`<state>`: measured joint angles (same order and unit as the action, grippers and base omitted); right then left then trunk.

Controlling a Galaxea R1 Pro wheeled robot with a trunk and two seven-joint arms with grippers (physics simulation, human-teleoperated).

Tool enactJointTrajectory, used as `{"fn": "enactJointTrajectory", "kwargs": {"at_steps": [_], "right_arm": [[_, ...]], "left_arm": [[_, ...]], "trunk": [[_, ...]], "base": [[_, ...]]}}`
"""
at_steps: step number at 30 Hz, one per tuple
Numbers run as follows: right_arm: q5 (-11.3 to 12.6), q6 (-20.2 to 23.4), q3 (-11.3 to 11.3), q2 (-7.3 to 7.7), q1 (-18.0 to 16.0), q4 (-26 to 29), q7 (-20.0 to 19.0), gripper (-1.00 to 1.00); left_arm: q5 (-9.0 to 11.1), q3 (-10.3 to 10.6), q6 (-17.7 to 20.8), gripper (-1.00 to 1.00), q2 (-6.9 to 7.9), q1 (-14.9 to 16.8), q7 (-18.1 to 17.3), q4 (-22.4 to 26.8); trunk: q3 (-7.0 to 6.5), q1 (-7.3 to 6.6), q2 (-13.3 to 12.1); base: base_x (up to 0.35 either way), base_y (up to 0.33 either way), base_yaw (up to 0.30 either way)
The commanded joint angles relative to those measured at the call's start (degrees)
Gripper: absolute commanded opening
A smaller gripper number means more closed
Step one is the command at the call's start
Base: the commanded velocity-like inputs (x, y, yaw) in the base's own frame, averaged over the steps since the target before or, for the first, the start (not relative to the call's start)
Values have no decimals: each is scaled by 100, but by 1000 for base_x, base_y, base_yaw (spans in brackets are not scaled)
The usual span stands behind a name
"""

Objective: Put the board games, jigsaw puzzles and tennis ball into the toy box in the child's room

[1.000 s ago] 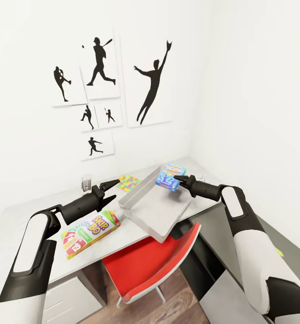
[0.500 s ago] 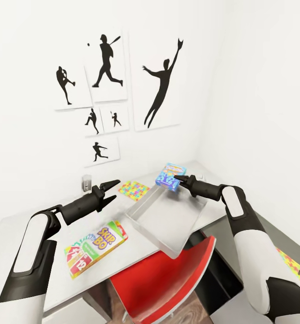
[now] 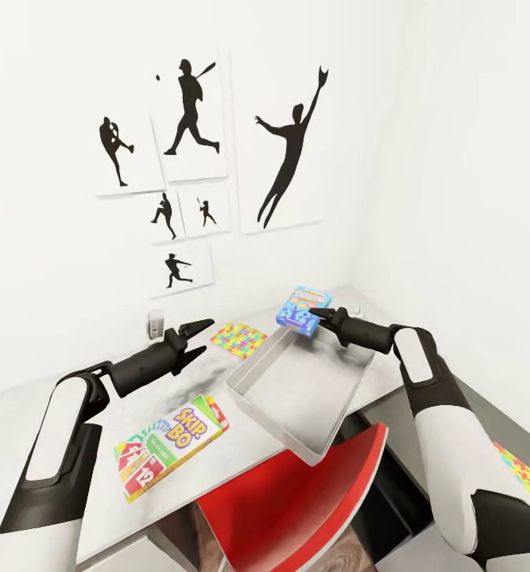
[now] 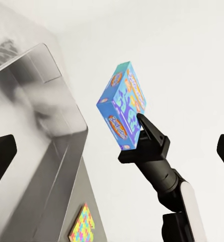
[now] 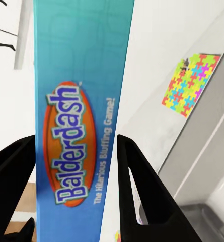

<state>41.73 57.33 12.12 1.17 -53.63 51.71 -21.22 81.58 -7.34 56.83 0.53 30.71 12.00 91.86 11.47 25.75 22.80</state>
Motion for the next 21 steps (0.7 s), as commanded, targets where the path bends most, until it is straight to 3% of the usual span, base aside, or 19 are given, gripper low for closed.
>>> {"fn": "enactJointTrajectory", "kwargs": {"at_steps": [1,13,21], "right_arm": [[-37,29,17,-2,-7,-3,-71,-100],[-16,32,44,85,-94,-407,276,-100],[-2,28,243,113,-174,-691,687,-100]], "left_arm": [[61,-5,21,100,0,6,58,4],[60,-6,31,100,6,6,36,-2],[94,-12,49,100,8,6,-9,4]], "trunk": [[12,3,12],[12,3,12],[12,3,12]], "base": [[1,1,0],[0,0,0],[0,0,0]]}}
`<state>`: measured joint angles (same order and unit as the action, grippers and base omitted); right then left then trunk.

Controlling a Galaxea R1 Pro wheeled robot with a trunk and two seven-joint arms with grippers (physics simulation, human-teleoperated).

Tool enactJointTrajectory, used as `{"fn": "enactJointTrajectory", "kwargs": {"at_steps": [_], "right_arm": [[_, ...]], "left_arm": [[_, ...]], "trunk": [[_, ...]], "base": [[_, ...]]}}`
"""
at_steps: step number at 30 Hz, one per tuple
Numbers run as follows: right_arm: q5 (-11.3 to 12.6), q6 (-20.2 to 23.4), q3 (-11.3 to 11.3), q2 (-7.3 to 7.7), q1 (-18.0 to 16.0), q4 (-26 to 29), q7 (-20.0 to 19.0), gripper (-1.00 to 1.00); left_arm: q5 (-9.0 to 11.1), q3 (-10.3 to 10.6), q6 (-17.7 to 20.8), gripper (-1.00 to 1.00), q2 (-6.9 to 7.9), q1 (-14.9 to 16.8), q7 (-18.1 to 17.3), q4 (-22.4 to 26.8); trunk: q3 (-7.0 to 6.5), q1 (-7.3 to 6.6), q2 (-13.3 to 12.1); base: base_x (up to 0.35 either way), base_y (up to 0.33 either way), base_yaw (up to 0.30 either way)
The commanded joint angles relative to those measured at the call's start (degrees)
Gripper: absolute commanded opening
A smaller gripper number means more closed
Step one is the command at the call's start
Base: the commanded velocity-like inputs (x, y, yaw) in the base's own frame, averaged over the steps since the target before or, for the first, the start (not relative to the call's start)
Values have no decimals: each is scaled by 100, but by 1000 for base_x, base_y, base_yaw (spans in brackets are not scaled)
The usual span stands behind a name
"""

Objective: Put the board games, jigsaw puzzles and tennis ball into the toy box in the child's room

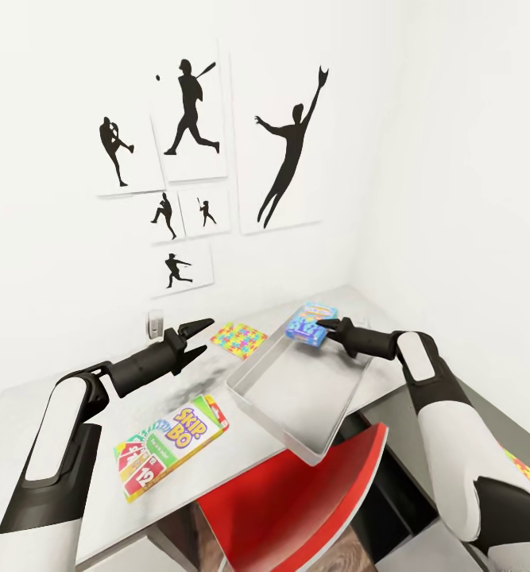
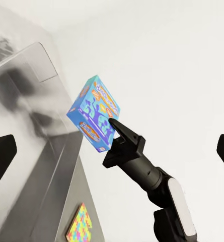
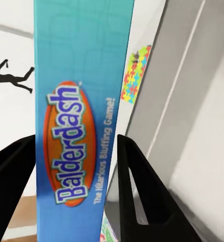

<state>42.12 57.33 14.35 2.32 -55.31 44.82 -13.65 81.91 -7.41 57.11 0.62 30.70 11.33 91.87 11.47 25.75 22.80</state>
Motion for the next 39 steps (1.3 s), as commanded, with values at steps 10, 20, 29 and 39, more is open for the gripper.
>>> {"fn": "enactJointTrajectory", "kwargs": {"at_steps": [10,20,29,39], "right_arm": [[-31,60,111,75,-36,-50,35,-100],[10,254,127,123,-90,-93,54,-100],[15,267,131,123,-103,-109,56,-100],[15,265,134,131,-403,-455,58,-100]], "left_arm": [[76,-6,34,100,0,6,47,6],[75,-6,29,100,-4,6,61,0],[93,-15,30,100,-4,6,49,-2],[98,-9,29,100,-18,6,45,-16]], "trunk": [[30,3,12],[108,3,12],[191,3,12],[283,3,12]], "base": [[0,0,0],[0,0,0],[0,0,0],[0,0,0]]}}
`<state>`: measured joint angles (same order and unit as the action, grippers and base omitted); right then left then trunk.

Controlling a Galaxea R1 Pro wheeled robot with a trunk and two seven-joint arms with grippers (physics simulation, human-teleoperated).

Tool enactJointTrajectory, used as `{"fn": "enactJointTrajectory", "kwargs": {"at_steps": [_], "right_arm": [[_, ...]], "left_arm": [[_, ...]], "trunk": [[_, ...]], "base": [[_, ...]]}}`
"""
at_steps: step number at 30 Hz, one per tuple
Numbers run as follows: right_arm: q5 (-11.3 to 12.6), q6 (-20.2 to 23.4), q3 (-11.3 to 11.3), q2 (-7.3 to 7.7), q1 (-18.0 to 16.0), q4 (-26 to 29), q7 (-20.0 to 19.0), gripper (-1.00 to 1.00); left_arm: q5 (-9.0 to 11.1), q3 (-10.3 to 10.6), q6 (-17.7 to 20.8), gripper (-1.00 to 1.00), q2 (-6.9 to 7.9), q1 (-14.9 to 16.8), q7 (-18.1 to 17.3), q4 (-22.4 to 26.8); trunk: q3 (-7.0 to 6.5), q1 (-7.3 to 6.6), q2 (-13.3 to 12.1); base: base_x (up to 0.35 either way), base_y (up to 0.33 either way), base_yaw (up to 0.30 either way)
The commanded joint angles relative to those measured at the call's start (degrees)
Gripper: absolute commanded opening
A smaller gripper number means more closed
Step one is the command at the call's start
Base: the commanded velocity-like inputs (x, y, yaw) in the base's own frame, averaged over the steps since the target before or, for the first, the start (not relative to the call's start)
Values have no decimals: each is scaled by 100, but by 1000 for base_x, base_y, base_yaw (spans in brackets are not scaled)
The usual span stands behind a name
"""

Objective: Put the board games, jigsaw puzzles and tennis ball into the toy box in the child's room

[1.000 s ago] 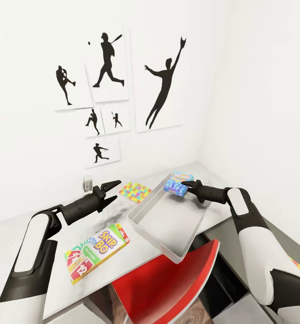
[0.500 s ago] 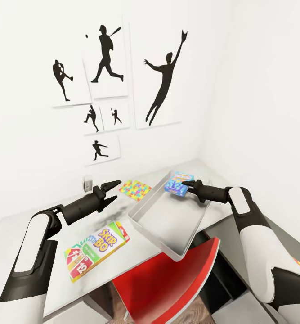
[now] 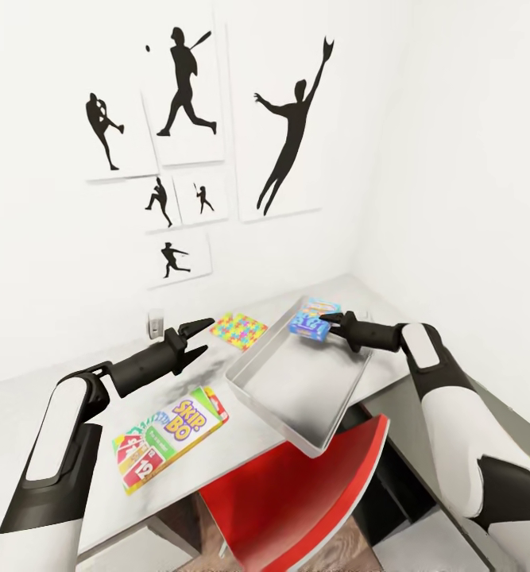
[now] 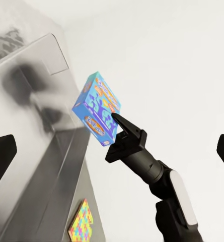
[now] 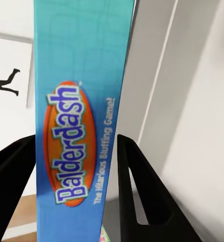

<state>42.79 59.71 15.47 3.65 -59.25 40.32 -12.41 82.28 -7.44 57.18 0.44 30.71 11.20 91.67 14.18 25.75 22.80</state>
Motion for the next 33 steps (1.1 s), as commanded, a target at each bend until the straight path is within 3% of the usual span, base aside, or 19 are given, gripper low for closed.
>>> {"fn": "enactJointTrajectory", "kwargs": {"at_steps": [1,9,33], "right_arm": [[-52,16,23,-3,-63,-92,-68,-100],[-52,-52,18,-21,-345,-638,-69,-100],[-52,-88,33,63,-394,-744,-67,-100]], "left_arm": [[61,-5,21,100,-2,6,58,3],[61,-3,21,100,-9,6,58,-7],[61,-3,21,100,-9,6,58,-9]], "trunk": [[21,3,12],[95,3,12],[317,3,12]], "base": [[0,0,0],[0,0,0],[0,0,0]]}}
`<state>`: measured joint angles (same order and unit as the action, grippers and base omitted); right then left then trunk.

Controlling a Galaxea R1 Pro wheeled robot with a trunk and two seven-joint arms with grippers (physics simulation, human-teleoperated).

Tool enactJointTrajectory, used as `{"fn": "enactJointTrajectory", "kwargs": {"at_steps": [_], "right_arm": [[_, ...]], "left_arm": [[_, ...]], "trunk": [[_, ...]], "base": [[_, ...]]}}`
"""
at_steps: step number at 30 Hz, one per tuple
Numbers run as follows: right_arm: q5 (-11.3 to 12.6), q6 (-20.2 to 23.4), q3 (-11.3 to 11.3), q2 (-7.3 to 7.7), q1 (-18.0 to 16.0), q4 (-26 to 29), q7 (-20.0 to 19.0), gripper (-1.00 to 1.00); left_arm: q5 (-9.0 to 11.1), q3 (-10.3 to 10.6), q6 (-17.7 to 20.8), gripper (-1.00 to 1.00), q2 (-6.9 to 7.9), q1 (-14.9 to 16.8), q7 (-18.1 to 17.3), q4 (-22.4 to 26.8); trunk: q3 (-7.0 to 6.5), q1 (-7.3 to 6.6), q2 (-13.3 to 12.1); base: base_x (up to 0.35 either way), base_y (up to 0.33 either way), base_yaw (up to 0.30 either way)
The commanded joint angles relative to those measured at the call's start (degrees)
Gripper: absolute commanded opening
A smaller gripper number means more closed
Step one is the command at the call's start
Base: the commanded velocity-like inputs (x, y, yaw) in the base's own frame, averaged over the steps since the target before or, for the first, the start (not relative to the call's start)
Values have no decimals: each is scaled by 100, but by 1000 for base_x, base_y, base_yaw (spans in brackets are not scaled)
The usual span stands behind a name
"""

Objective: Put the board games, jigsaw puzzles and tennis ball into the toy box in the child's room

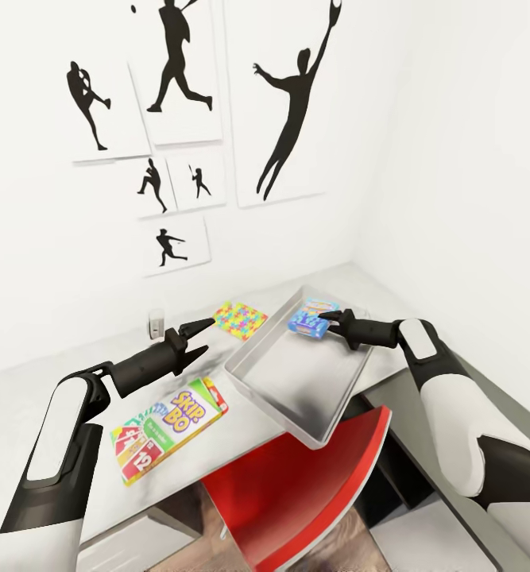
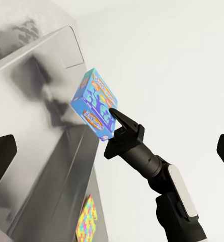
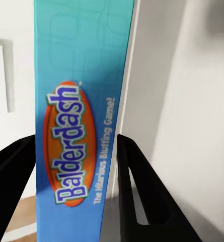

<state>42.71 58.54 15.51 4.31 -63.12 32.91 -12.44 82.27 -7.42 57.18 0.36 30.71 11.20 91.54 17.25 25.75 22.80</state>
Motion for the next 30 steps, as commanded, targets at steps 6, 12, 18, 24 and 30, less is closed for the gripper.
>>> {"fn": "enactJointTrajectory", "kwargs": {"at_steps": [6,12,18,24,30], "right_arm": [[-43,-251,30,-1,-7,-8,-59,-100],[-43,-360,27,-11,-7,-12,-58,-100],[-43,-400,24,-31,-7,-13,-57,-100],[-43,-409,23,-42,-7,-13,-59,-100],[-45,-417,17,-61,-7,-13,-57,-100]], "left_arm": [[62,-5,21,100,-1,5,58,4],[62,-5,21,100,-1,5,58,4],[62,-5,21,100,-1,5,58,6],[62,-5,21,100,-1,5,57,10],[62,-5,21,100,-1,5,55,12]], "trunk": [[66,3,12],[122,3,12],[177,3,12],[233,3,12],[289,3,12]], "base": [[0,0,0],[0,0,0],[0,0,0],[0,0,0],[0,0,0]]}}
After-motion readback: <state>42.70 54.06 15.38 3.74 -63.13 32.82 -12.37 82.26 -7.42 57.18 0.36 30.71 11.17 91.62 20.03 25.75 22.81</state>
